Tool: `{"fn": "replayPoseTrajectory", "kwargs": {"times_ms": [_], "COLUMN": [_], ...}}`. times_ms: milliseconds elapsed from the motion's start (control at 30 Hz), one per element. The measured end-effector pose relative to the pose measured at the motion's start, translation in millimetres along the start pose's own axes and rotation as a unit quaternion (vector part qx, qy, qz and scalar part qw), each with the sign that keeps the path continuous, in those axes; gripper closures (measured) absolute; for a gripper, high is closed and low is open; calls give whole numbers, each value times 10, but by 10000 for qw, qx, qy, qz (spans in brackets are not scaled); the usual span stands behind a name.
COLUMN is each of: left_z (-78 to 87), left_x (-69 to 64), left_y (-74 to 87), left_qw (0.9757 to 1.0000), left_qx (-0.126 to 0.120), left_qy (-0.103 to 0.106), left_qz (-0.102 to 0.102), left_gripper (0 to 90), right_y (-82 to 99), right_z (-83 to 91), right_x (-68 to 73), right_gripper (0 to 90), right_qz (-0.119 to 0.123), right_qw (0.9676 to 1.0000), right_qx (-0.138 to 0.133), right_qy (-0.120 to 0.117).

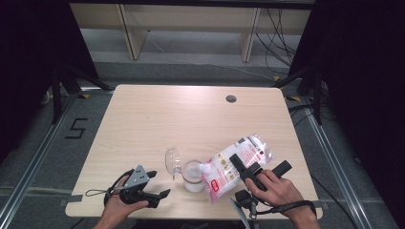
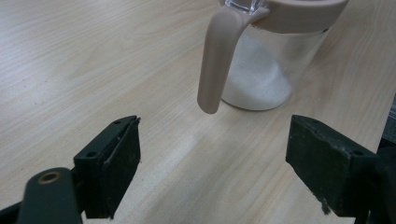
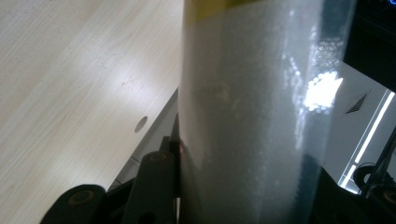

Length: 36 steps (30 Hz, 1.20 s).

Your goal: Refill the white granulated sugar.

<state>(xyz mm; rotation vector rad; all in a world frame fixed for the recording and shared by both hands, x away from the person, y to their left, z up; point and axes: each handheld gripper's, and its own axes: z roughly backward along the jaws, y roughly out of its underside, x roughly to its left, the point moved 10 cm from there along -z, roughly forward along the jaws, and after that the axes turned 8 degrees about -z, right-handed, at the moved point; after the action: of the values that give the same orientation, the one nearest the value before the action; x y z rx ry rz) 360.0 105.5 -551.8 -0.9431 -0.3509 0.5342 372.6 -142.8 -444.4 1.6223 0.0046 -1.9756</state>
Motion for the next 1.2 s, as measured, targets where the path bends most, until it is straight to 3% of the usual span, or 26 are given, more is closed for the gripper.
{"fn": "replayPoseTrajectory", "kwargs": {"times_ms": [1200], "left_z": [-1], "left_x": [0], "left_y": [-2], "left_qw": [10000], "left_qx": [-14], "left_qy": [-6], "left_qz": [22], "left_gripper": [175], "right_y": [4], "right_z": [6], "right_x": [-7], "right_gripper": [694], "right_qz": [-2], "right_qw": [10000], "right_qx": [-9], "right_qy": [25]}}
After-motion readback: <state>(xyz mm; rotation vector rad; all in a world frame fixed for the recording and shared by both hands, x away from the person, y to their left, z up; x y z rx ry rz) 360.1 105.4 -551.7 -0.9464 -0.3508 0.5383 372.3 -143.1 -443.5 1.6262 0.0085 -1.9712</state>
